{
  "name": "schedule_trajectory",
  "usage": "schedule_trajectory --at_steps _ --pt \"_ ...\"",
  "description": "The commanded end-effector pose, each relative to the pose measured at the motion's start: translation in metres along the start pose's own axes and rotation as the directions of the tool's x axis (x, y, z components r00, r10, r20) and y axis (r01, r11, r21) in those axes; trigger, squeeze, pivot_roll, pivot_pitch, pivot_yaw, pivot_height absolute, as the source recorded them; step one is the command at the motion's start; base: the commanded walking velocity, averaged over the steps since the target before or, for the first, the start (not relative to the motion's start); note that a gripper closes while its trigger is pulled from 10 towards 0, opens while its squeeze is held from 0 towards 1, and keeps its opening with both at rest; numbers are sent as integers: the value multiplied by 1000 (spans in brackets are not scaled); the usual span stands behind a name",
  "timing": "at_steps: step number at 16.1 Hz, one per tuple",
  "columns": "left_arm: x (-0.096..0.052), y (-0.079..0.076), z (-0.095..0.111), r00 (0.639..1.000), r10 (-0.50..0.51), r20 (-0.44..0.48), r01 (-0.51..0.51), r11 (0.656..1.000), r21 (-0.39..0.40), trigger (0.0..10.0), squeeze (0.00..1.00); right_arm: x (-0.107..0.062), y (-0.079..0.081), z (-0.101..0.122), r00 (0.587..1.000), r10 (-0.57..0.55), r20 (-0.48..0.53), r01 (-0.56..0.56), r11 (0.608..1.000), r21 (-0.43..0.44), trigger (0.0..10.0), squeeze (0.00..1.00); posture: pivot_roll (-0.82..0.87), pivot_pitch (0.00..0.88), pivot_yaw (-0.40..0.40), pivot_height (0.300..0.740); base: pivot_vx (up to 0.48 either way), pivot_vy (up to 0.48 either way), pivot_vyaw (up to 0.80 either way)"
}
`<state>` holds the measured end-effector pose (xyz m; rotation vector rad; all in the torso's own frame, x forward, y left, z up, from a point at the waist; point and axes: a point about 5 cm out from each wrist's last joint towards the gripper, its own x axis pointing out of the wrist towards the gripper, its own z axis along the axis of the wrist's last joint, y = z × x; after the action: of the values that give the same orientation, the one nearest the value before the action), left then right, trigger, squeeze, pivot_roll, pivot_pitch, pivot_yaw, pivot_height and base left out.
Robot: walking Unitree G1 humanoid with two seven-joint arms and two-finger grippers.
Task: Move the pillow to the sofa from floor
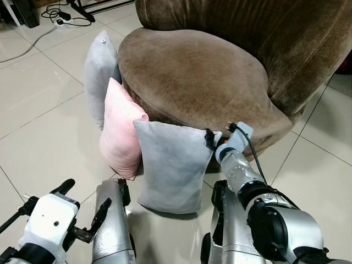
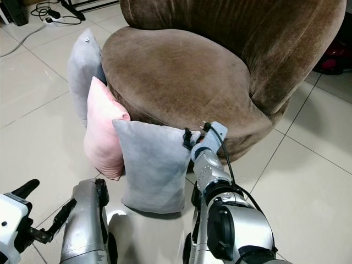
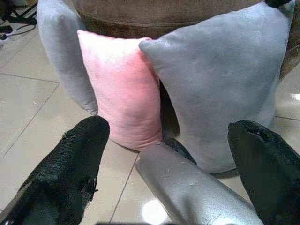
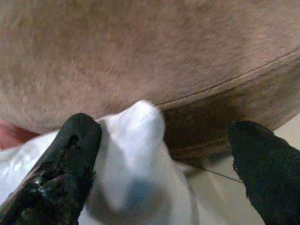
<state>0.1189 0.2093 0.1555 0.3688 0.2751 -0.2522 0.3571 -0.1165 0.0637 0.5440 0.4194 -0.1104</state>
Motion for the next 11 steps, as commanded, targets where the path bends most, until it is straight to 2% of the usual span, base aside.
schedule_trajectory --at_steps 1,3,5,6,7,8,9,10,11 --pt "-3 0 1 1000 -2 -1 2 1000 -1 10000 0 1 3 1 1000 3 -13 -3 1000 30 10000 0 104 164 -56 445 0 0 0" --pt "-2 -3 1 1000 -9 -3 9 1000 -7 10000 0 -1 12 -15 994 67 -82 -60 995 78 10000 0 99 159 -53 445 0 0 0" --pt "-1 -3 0 1000 -16 -2 16 1000 -8 10000 0 -4 16 -28 989 87 -120 -77 994 83 10000 0 99 156 -48 445 0 0 0" --pt "-1 -3 1 1000 -17 -1 17 1000 -7 10000 0 -5 17 -32 988 89 -126 -81 994 66 9137 0 100 156 -46 445 0 0 0" --pt "0 -3 1 1000 -19 0 19 1000 -5 10000 0 -6 18 -35 988 93 -123 -90 996 29 10000 0 103 155 -46 445 0 0 0" --pt "0 -2 1 1000 -19 1 19 1000 -4 10000 0 -6 18 -35 989 93 -112 -94 996 -4 10000 0 103 154 -45 445 0 0 0" --pt "0 -1 2 1000 -18 2 18 1000 2 10000 0 -4 18 -18 994 109 -7 -109 982 -153 10000 0 105 153 -44 445 0 0 0" --pt "0 -1 2 1000 -15 3 15 1000 4 10000 0 -4 20 -9 990 139 36 -129 972 -198 10000 0 107 152 -47 445 0 0 0" --pt "0 1 2 1000 -11 2 11 1000 7 10000 0 -3 22 8 973 209 98 -176 947 -270 10000 1000 103 151 -48 445 0 0 0"
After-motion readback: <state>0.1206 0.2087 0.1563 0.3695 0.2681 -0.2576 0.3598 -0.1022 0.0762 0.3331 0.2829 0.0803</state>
